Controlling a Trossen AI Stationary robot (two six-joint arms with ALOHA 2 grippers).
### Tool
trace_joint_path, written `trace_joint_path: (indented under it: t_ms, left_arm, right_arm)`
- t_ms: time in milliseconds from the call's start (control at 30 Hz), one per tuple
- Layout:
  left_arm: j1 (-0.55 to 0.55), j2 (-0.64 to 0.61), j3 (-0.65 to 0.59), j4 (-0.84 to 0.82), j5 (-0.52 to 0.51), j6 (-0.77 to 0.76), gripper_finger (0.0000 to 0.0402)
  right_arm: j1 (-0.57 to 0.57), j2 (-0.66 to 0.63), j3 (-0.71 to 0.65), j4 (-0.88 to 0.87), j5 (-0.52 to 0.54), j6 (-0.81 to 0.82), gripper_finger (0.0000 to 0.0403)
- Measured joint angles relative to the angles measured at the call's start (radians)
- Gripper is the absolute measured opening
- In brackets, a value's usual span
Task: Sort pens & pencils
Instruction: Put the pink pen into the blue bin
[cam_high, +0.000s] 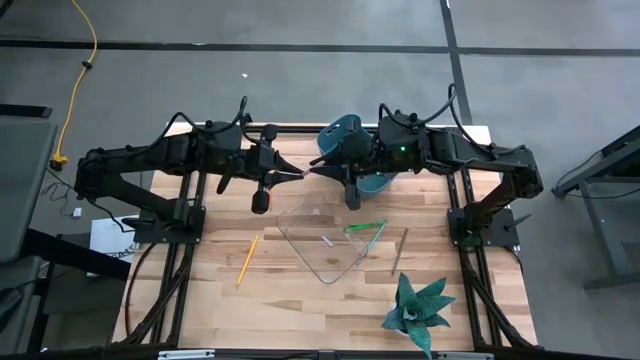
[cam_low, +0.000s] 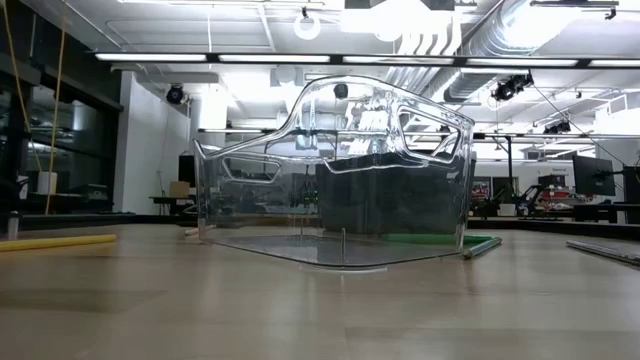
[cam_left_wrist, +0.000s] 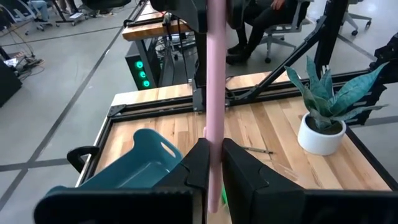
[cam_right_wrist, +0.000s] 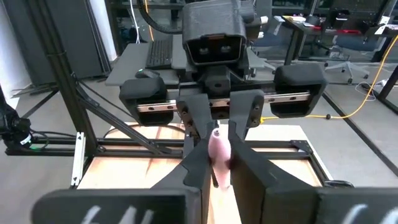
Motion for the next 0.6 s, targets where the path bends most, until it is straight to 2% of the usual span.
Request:
trace_joint_path:
  t_ms: [400,600]
  left_arm:
    - [0.000,0.000,0.001,-0.041,-0.019,0.029,0.0025]
    - [0.000,0.000,0.000,-0.066,-0.041,0.037,0.0067]
  right_arm:
    - [0.000,0.003,-0.002,-0.009,0.004,-0.008,0.0028]
    - [-0.001,0.001,-0.002,-0.001,0.014,-0.007,0.0028]
